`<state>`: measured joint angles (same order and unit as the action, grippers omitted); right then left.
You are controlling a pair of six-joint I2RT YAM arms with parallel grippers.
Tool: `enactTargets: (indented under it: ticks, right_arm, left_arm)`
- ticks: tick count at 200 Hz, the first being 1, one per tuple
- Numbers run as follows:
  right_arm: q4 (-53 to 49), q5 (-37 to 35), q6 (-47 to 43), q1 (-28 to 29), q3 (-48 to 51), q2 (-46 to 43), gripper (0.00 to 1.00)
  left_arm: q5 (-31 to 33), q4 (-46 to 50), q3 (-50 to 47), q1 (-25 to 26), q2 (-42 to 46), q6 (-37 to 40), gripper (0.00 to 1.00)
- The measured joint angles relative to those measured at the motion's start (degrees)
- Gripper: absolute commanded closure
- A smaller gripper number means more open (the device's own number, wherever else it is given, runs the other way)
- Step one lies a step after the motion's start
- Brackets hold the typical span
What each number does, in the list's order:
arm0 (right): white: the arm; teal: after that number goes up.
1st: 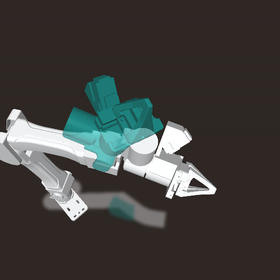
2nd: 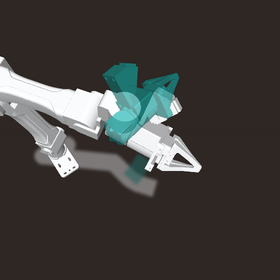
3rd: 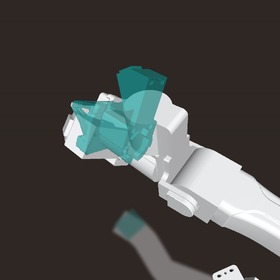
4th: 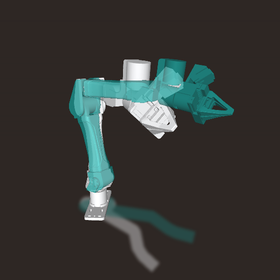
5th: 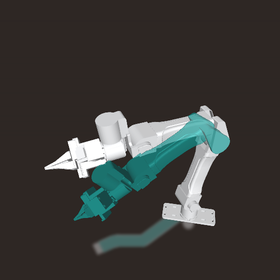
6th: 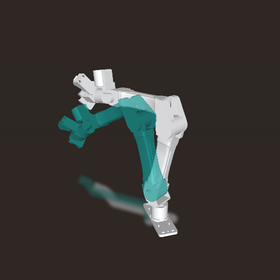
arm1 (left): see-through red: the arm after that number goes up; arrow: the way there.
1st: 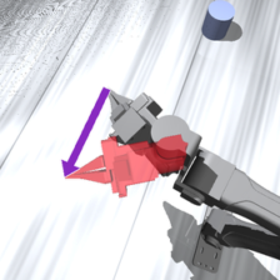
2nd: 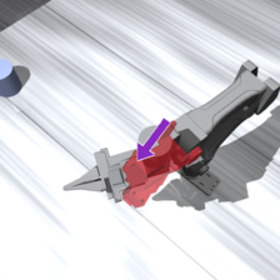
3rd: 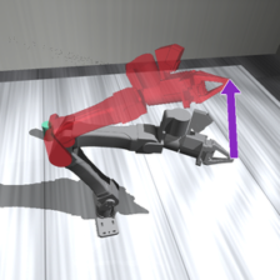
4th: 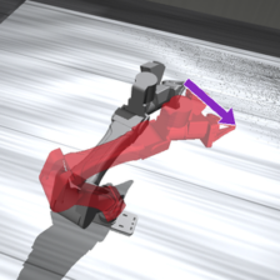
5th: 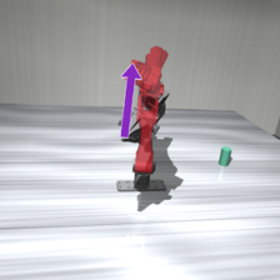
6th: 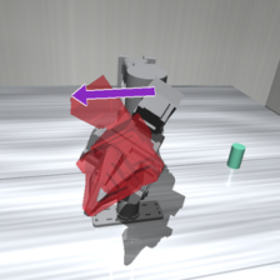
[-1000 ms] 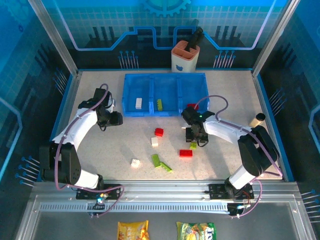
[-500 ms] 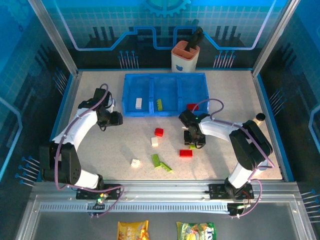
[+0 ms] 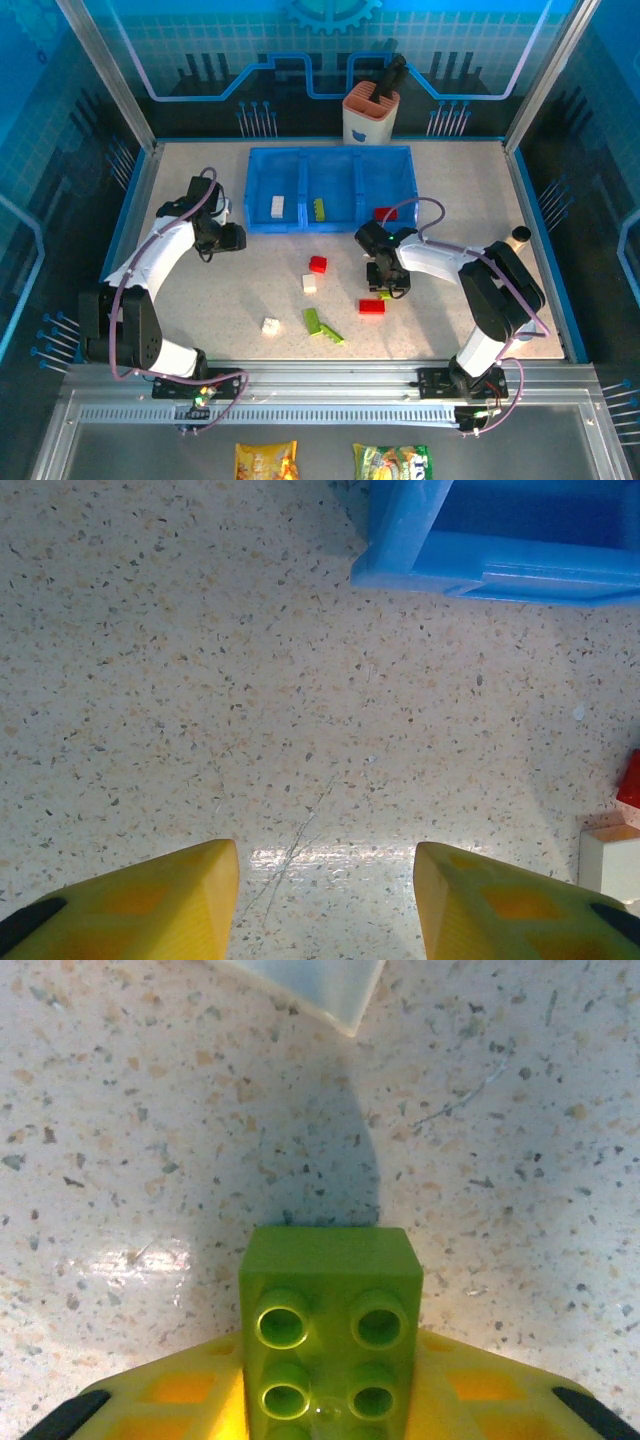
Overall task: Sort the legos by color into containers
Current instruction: Pick up the lego from the center of the table, then place the lego in the container.
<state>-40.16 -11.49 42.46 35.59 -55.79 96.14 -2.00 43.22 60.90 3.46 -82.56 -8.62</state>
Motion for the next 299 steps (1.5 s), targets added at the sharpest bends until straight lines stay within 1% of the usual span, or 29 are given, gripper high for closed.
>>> enactTargets:
  ticks: [51,93,183,217,299]
  right_arm:
    - [-3.32,-0.55,-0.2,1.53,-5.99,-0.28,0.62]
    - [-6.29,-0.68,-1.38,2.99,-14.84,1.51,0.62]
    - [-10.88,-0.87,-6.8,2.91,-36.54,14.08,0.62]
    - [-11.23,0.15,-9.92,1.01,-44.09,19.19,0.63]
    - [-9.07,4.92,-17.18,-3.04,-57.79,30.36,0.64]
  left_arm:
    - [-0.02,0.0,0.0,0.0,0.02,0.0,0.49]
    - [-0.15,0.0,0.0,0.0,0.9,0.0,0.49]
    - [-0.46,0.0,0.0,0.0,2.49,0.0,0.5]
    - [-0.46,0.0,-0.02,0.0,2.49,0.0,0.5]
    - [-0.68,-0.07,-0.44,0.0,2.49,0.0,0.5]
